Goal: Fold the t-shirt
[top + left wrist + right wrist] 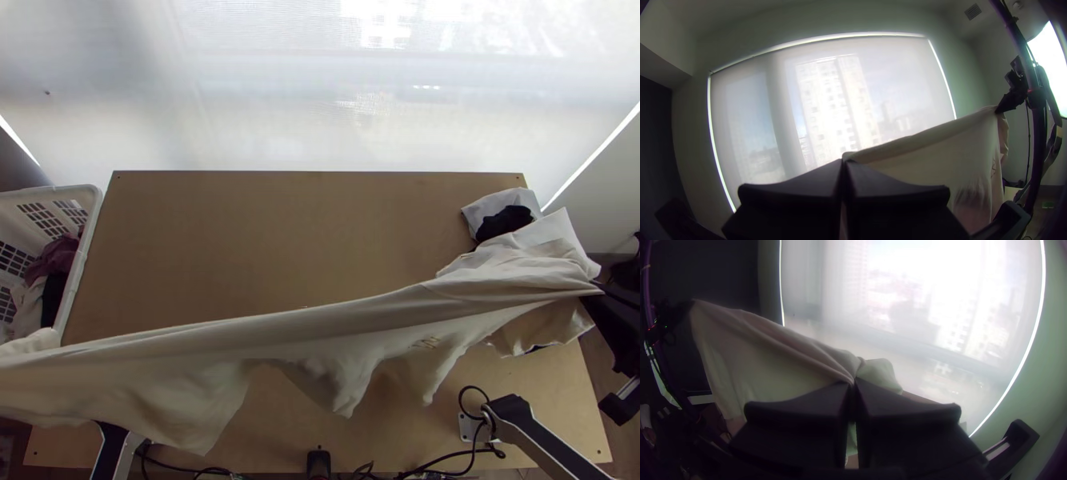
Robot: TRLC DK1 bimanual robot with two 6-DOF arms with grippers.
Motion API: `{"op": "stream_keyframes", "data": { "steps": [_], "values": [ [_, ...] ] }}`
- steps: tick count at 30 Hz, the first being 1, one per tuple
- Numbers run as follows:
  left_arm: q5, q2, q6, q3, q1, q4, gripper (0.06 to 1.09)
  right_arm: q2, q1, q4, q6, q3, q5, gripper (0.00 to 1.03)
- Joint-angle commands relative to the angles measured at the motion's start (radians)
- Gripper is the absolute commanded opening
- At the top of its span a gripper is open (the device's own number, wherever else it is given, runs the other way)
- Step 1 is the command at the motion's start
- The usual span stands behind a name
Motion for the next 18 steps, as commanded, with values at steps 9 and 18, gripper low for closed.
{"op": "stream_keyframes", "data": {
  "steps": [9, 18],
  "values": [
    [-0.026, -0.093, 0.004, -0.08, 0.002, -0.046, 0.12, -0.077, -0.032, -0.02, 0.0, -0.133, 0.007, 0.02],
    [-0.006, -0.096, 0.014, -0.362, -0.013, 0.12, 0.12, -0.059, 0.012, 0.084, -0.025, -0.356, 0.004, 0.02]
  ]
}}
